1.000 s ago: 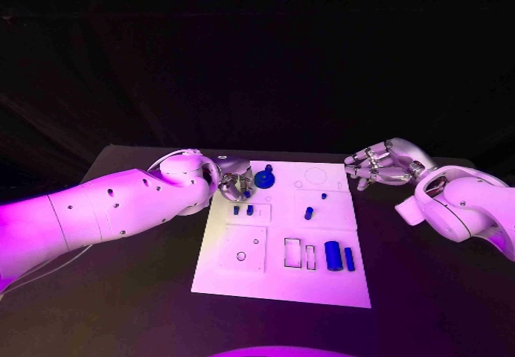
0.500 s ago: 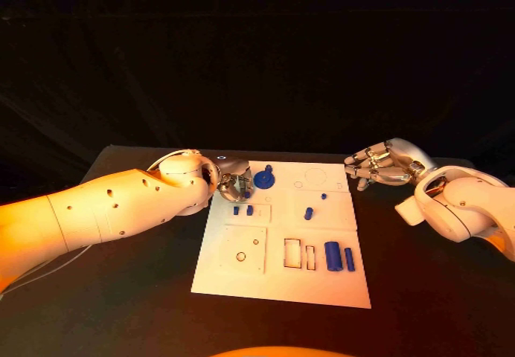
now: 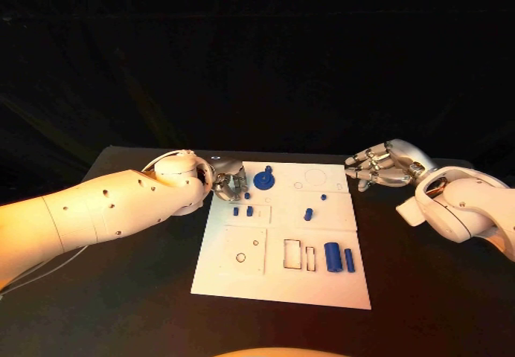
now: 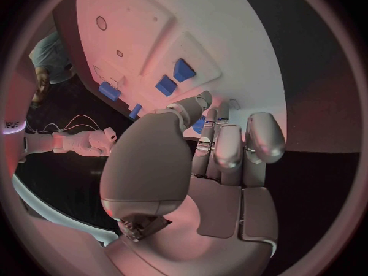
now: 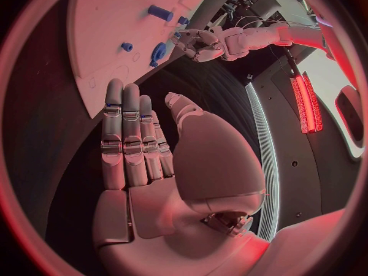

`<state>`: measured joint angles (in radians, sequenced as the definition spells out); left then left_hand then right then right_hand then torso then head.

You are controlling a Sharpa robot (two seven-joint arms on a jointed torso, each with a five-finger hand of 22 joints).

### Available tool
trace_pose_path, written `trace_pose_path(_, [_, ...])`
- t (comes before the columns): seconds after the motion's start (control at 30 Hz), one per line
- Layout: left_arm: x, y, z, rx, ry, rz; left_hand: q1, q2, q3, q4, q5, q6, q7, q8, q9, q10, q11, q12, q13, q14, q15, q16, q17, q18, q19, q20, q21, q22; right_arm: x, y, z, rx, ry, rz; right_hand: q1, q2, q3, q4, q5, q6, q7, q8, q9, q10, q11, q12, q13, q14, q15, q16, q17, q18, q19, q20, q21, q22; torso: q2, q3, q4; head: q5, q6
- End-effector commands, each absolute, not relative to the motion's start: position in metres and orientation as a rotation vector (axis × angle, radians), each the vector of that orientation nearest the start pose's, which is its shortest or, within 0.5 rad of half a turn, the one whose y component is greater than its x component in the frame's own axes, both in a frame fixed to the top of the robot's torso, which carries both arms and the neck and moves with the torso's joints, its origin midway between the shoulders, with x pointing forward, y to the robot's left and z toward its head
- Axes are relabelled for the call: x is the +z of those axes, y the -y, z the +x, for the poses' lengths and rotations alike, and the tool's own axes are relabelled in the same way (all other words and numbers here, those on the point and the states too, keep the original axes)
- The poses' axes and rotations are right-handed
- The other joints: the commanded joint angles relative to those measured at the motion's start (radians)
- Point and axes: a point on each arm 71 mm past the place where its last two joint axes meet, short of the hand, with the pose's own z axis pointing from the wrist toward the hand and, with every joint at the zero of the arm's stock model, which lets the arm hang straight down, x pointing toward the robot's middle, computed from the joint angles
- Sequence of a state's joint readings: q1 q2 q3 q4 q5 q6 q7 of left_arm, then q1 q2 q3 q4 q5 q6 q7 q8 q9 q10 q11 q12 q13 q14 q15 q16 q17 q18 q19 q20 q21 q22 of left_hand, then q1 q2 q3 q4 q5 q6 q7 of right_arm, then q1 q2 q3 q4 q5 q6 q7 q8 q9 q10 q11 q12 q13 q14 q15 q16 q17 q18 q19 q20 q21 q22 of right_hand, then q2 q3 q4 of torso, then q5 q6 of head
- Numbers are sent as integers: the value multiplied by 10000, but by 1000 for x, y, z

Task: Assemble the parts on the task board

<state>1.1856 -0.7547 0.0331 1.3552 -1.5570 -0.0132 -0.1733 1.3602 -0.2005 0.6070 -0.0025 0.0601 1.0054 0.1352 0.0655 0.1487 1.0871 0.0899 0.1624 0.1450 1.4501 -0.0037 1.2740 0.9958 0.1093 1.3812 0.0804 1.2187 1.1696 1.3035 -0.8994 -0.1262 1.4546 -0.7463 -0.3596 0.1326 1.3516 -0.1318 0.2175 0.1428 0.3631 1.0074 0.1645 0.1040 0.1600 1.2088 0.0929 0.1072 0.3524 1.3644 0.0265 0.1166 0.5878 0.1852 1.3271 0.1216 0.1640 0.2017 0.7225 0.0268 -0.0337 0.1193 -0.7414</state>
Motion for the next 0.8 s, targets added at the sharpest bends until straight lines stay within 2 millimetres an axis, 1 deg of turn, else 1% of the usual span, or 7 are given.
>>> trace_pose_path(0.03, [-195,-211,521,-4318,-18614,2311,-13,-94,54,5,39,-51,8,-39,-17,-108,-1,-64,-14,43,70,49,30,-101,-7,76,-38,-17,-166,252,505,9452,-16620,3583,159,-13,44,-125,-125,-36,57,63,15,-99,23,-78,-86,1,-10,-39,34,-30,-6,17,6,-11,-6,0,-2,-5,17])
trace_pose_path(0.27, [-188,-224,522,-4828,-17962,1665,143,9,273,-41,39,309,73,153,-3,124,-54,160,4,78,33,124,72,-104,39,67,1,17,-169,246,502,8845,-17057,1960,704,77,332,-606,-315,248,-121,118,42,-69,-161,-131,-381,1403,-390,987,717,-34,1236,-408,960,480,-5,0,-16,-15,70])
trace_pose_path(0.43, [-173,-250,522,-6226,-17291,-578,208,40,306,-98,29,880,30,447,81,521,-150,477,82,51,-44,105,-23,39,-243,1,-531,-571,-169,234,496,7669,-17170,-423,789,96,729,-833,-429,440,-249,-71,-21,8,-252,-160,-683,1497,-536,3334,2337,-100,1690,-626,1843,1108,-10,20,-65,-267,164])
trace_pose_path(0.57, [-165,-271,518,-8220,-16850,-3703,289,113,267,-190,25,986,52,493,75,917,-231,830,224,-93,-107,-86,-367,197,-638,-73,-1218,-1281,-169,221,490,6413,-16965,-2195,701,34,1078,-900,-820,577,-297,-218,-52,-86,-283,-215,-883,1574,-551,5923,4034,-329,1782,-678,3692,2894,-14,12,-71,-587,247])
trace_pose_path(0.63, [-163,-276,514,-9321,-16611,-5129,197,161,182,-152,26,923,103,451,35,761,-174,869,243,-1053,-72,-1627,-2761,384,-1193,-55,-2165,-2225,-169,216,489,5908,-16842,-2774,636,-28,1188,-902,-1007,627,-313,-257,-56,-152,-273,-241,-951,1610,-541,6733,4559,-421,1818,-695,4478,3674,-18,5,-89,-681,267])
trace_pose_path(0.7, [-161,-277,507,-11044,-16224,-6946,-21,210,-40,-28,21,880,144,428,0,584,-148,922,257,-1731,-11,-2915,-4525,582,-1750,-3,-3212,-3242,-169,208,490,5259,-16661,-3470,519,-104,1358,-882,-1092,667,-330,-323,-66,-205,-253,-245,-1038,1638,-546,7729,5191,-539,1846,-704,5436,4621,-24,-12,-82,-834,314])
trace_pose_path(0.8, [-160,-273,500,-12636,-15852,-8293,-217,261,-366,102,11,841,157,417,-24,495,-128,1004,279,-1963,29,-3317,-4851,746,-2237,44,-4168,-4138,-169,200,490,4801,-16464,-3997,398,-201,1511,-861,-1106,668,-305,-373,-81,-272,-278,-249,-1131,1642,-493,8439,5637,-610,1801,-727,6176,5368,-26,-23,-58,-955,339])
